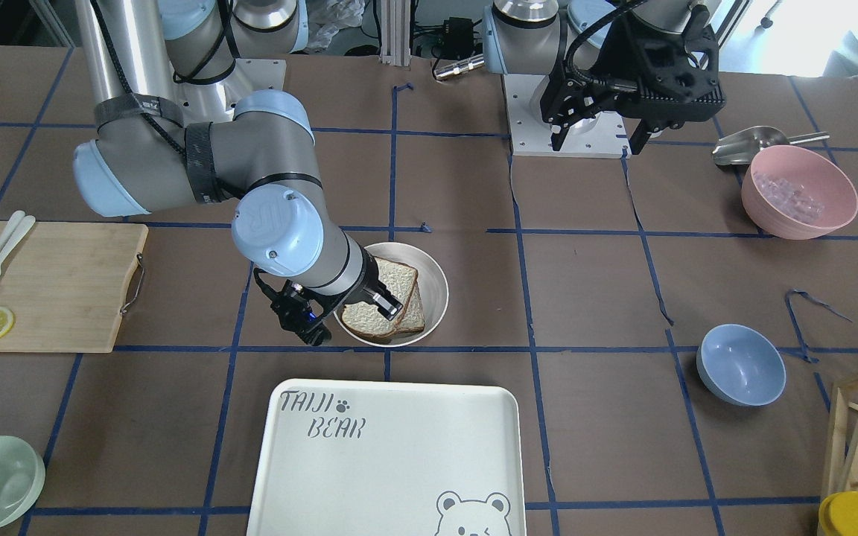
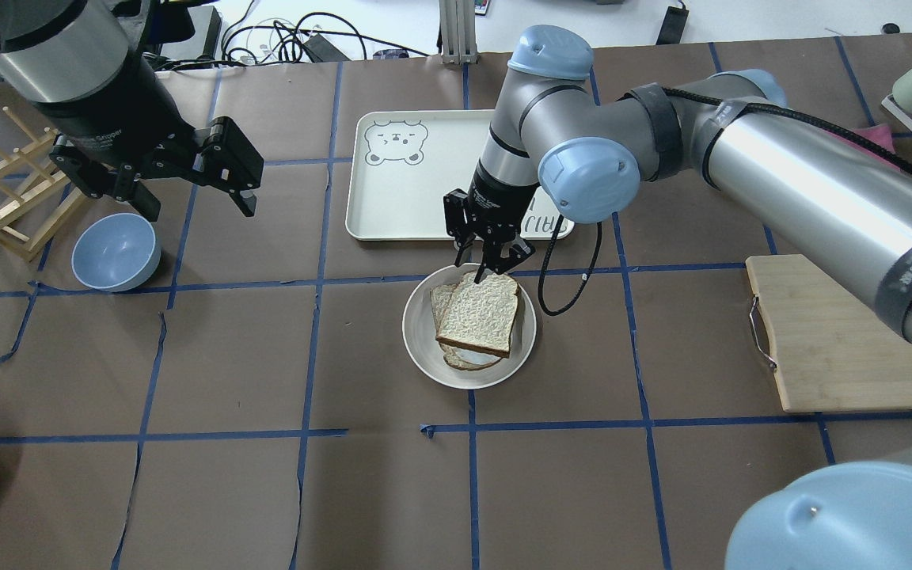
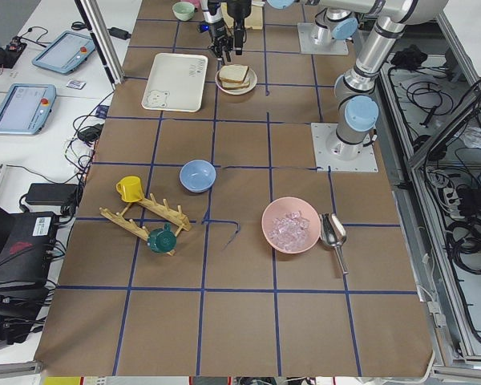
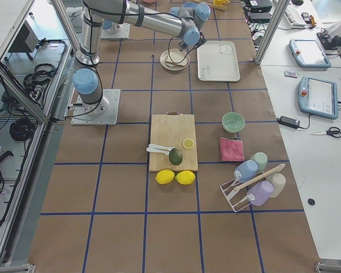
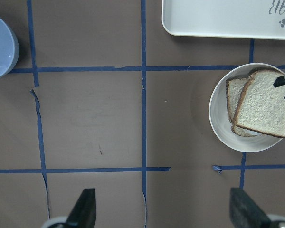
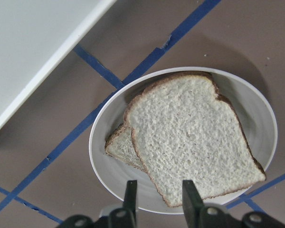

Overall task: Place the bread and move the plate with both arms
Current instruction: 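Lay the bread slice over the egg and open the right gripper, then raise the right gripper away while the left arm reaches toward the plate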

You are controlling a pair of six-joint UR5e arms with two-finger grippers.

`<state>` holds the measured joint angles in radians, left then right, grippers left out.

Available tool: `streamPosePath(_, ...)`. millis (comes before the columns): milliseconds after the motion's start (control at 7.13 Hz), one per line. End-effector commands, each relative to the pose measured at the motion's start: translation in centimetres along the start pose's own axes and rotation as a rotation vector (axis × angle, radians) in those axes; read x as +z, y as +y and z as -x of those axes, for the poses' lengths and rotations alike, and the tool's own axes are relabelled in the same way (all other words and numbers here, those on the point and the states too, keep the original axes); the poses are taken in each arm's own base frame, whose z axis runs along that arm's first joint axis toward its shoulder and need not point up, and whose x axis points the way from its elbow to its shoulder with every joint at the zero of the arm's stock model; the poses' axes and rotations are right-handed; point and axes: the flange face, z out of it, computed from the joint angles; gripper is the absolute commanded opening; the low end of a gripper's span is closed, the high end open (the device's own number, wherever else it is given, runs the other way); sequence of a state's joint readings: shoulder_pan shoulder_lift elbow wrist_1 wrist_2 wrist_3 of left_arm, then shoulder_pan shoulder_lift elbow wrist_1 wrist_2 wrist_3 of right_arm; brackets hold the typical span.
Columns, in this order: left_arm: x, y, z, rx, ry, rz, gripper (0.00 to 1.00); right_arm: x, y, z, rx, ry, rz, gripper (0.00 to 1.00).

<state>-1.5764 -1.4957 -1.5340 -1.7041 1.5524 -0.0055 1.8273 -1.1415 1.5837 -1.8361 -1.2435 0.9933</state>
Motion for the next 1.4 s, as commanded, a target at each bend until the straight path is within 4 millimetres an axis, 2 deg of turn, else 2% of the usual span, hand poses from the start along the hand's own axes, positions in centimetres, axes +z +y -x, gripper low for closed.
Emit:
streamPosePath(0,0.0,0.0,0.0,0.0,-0.002,0.0,1.0,-3.1,-0.7,-0.8,-0.047,0.001,-0.104,0.97)
streamPosePath(280,0.0,0.0,0.0,0.0,0.0,0.0,1.0,-7.7,-2.9,-3.8,-0.208,0.042,-0.223,1.0)
streamPosePath(421,0.0,0.0,0.0,0.0,0.0,0.0,1.0,-10.4,-2.1,-6.2,-0.324,0.067,-0.204,1.0)
streamPosePath(561,0.1,0.0,0.0,0.001,0.0,0.002,1.0,-12.1,-3.9,-8.5,-0.367,0.097,-0.171,1.0)
streamPosePath(701,0.1,0.0,0.0,0.0,0.0,0.002,1.0,-14.8,-4.0,-10.9,-0.484,0.136,-0.196,1.0)
streamPosePath(841,0.3,0.0,0.0,0.0,0.001,0.005,1.0,-16.6,-3.5,-12.1,-0.694,0.162,-0.219,1.0)
streamPosePath(982,0.6,0.0,-0.1,0.0,0.005,0.009,1.0,-18.1,-3.4,-12.7,-0.733,0.218,-0.281,1.0)
streamPosePath(1262,1.5,-1.0,-0.2,-0.013,0.003,0.025,1.0,-18.4,-2.7,-13.1,-0.736,0.23,-0.288,1.0)
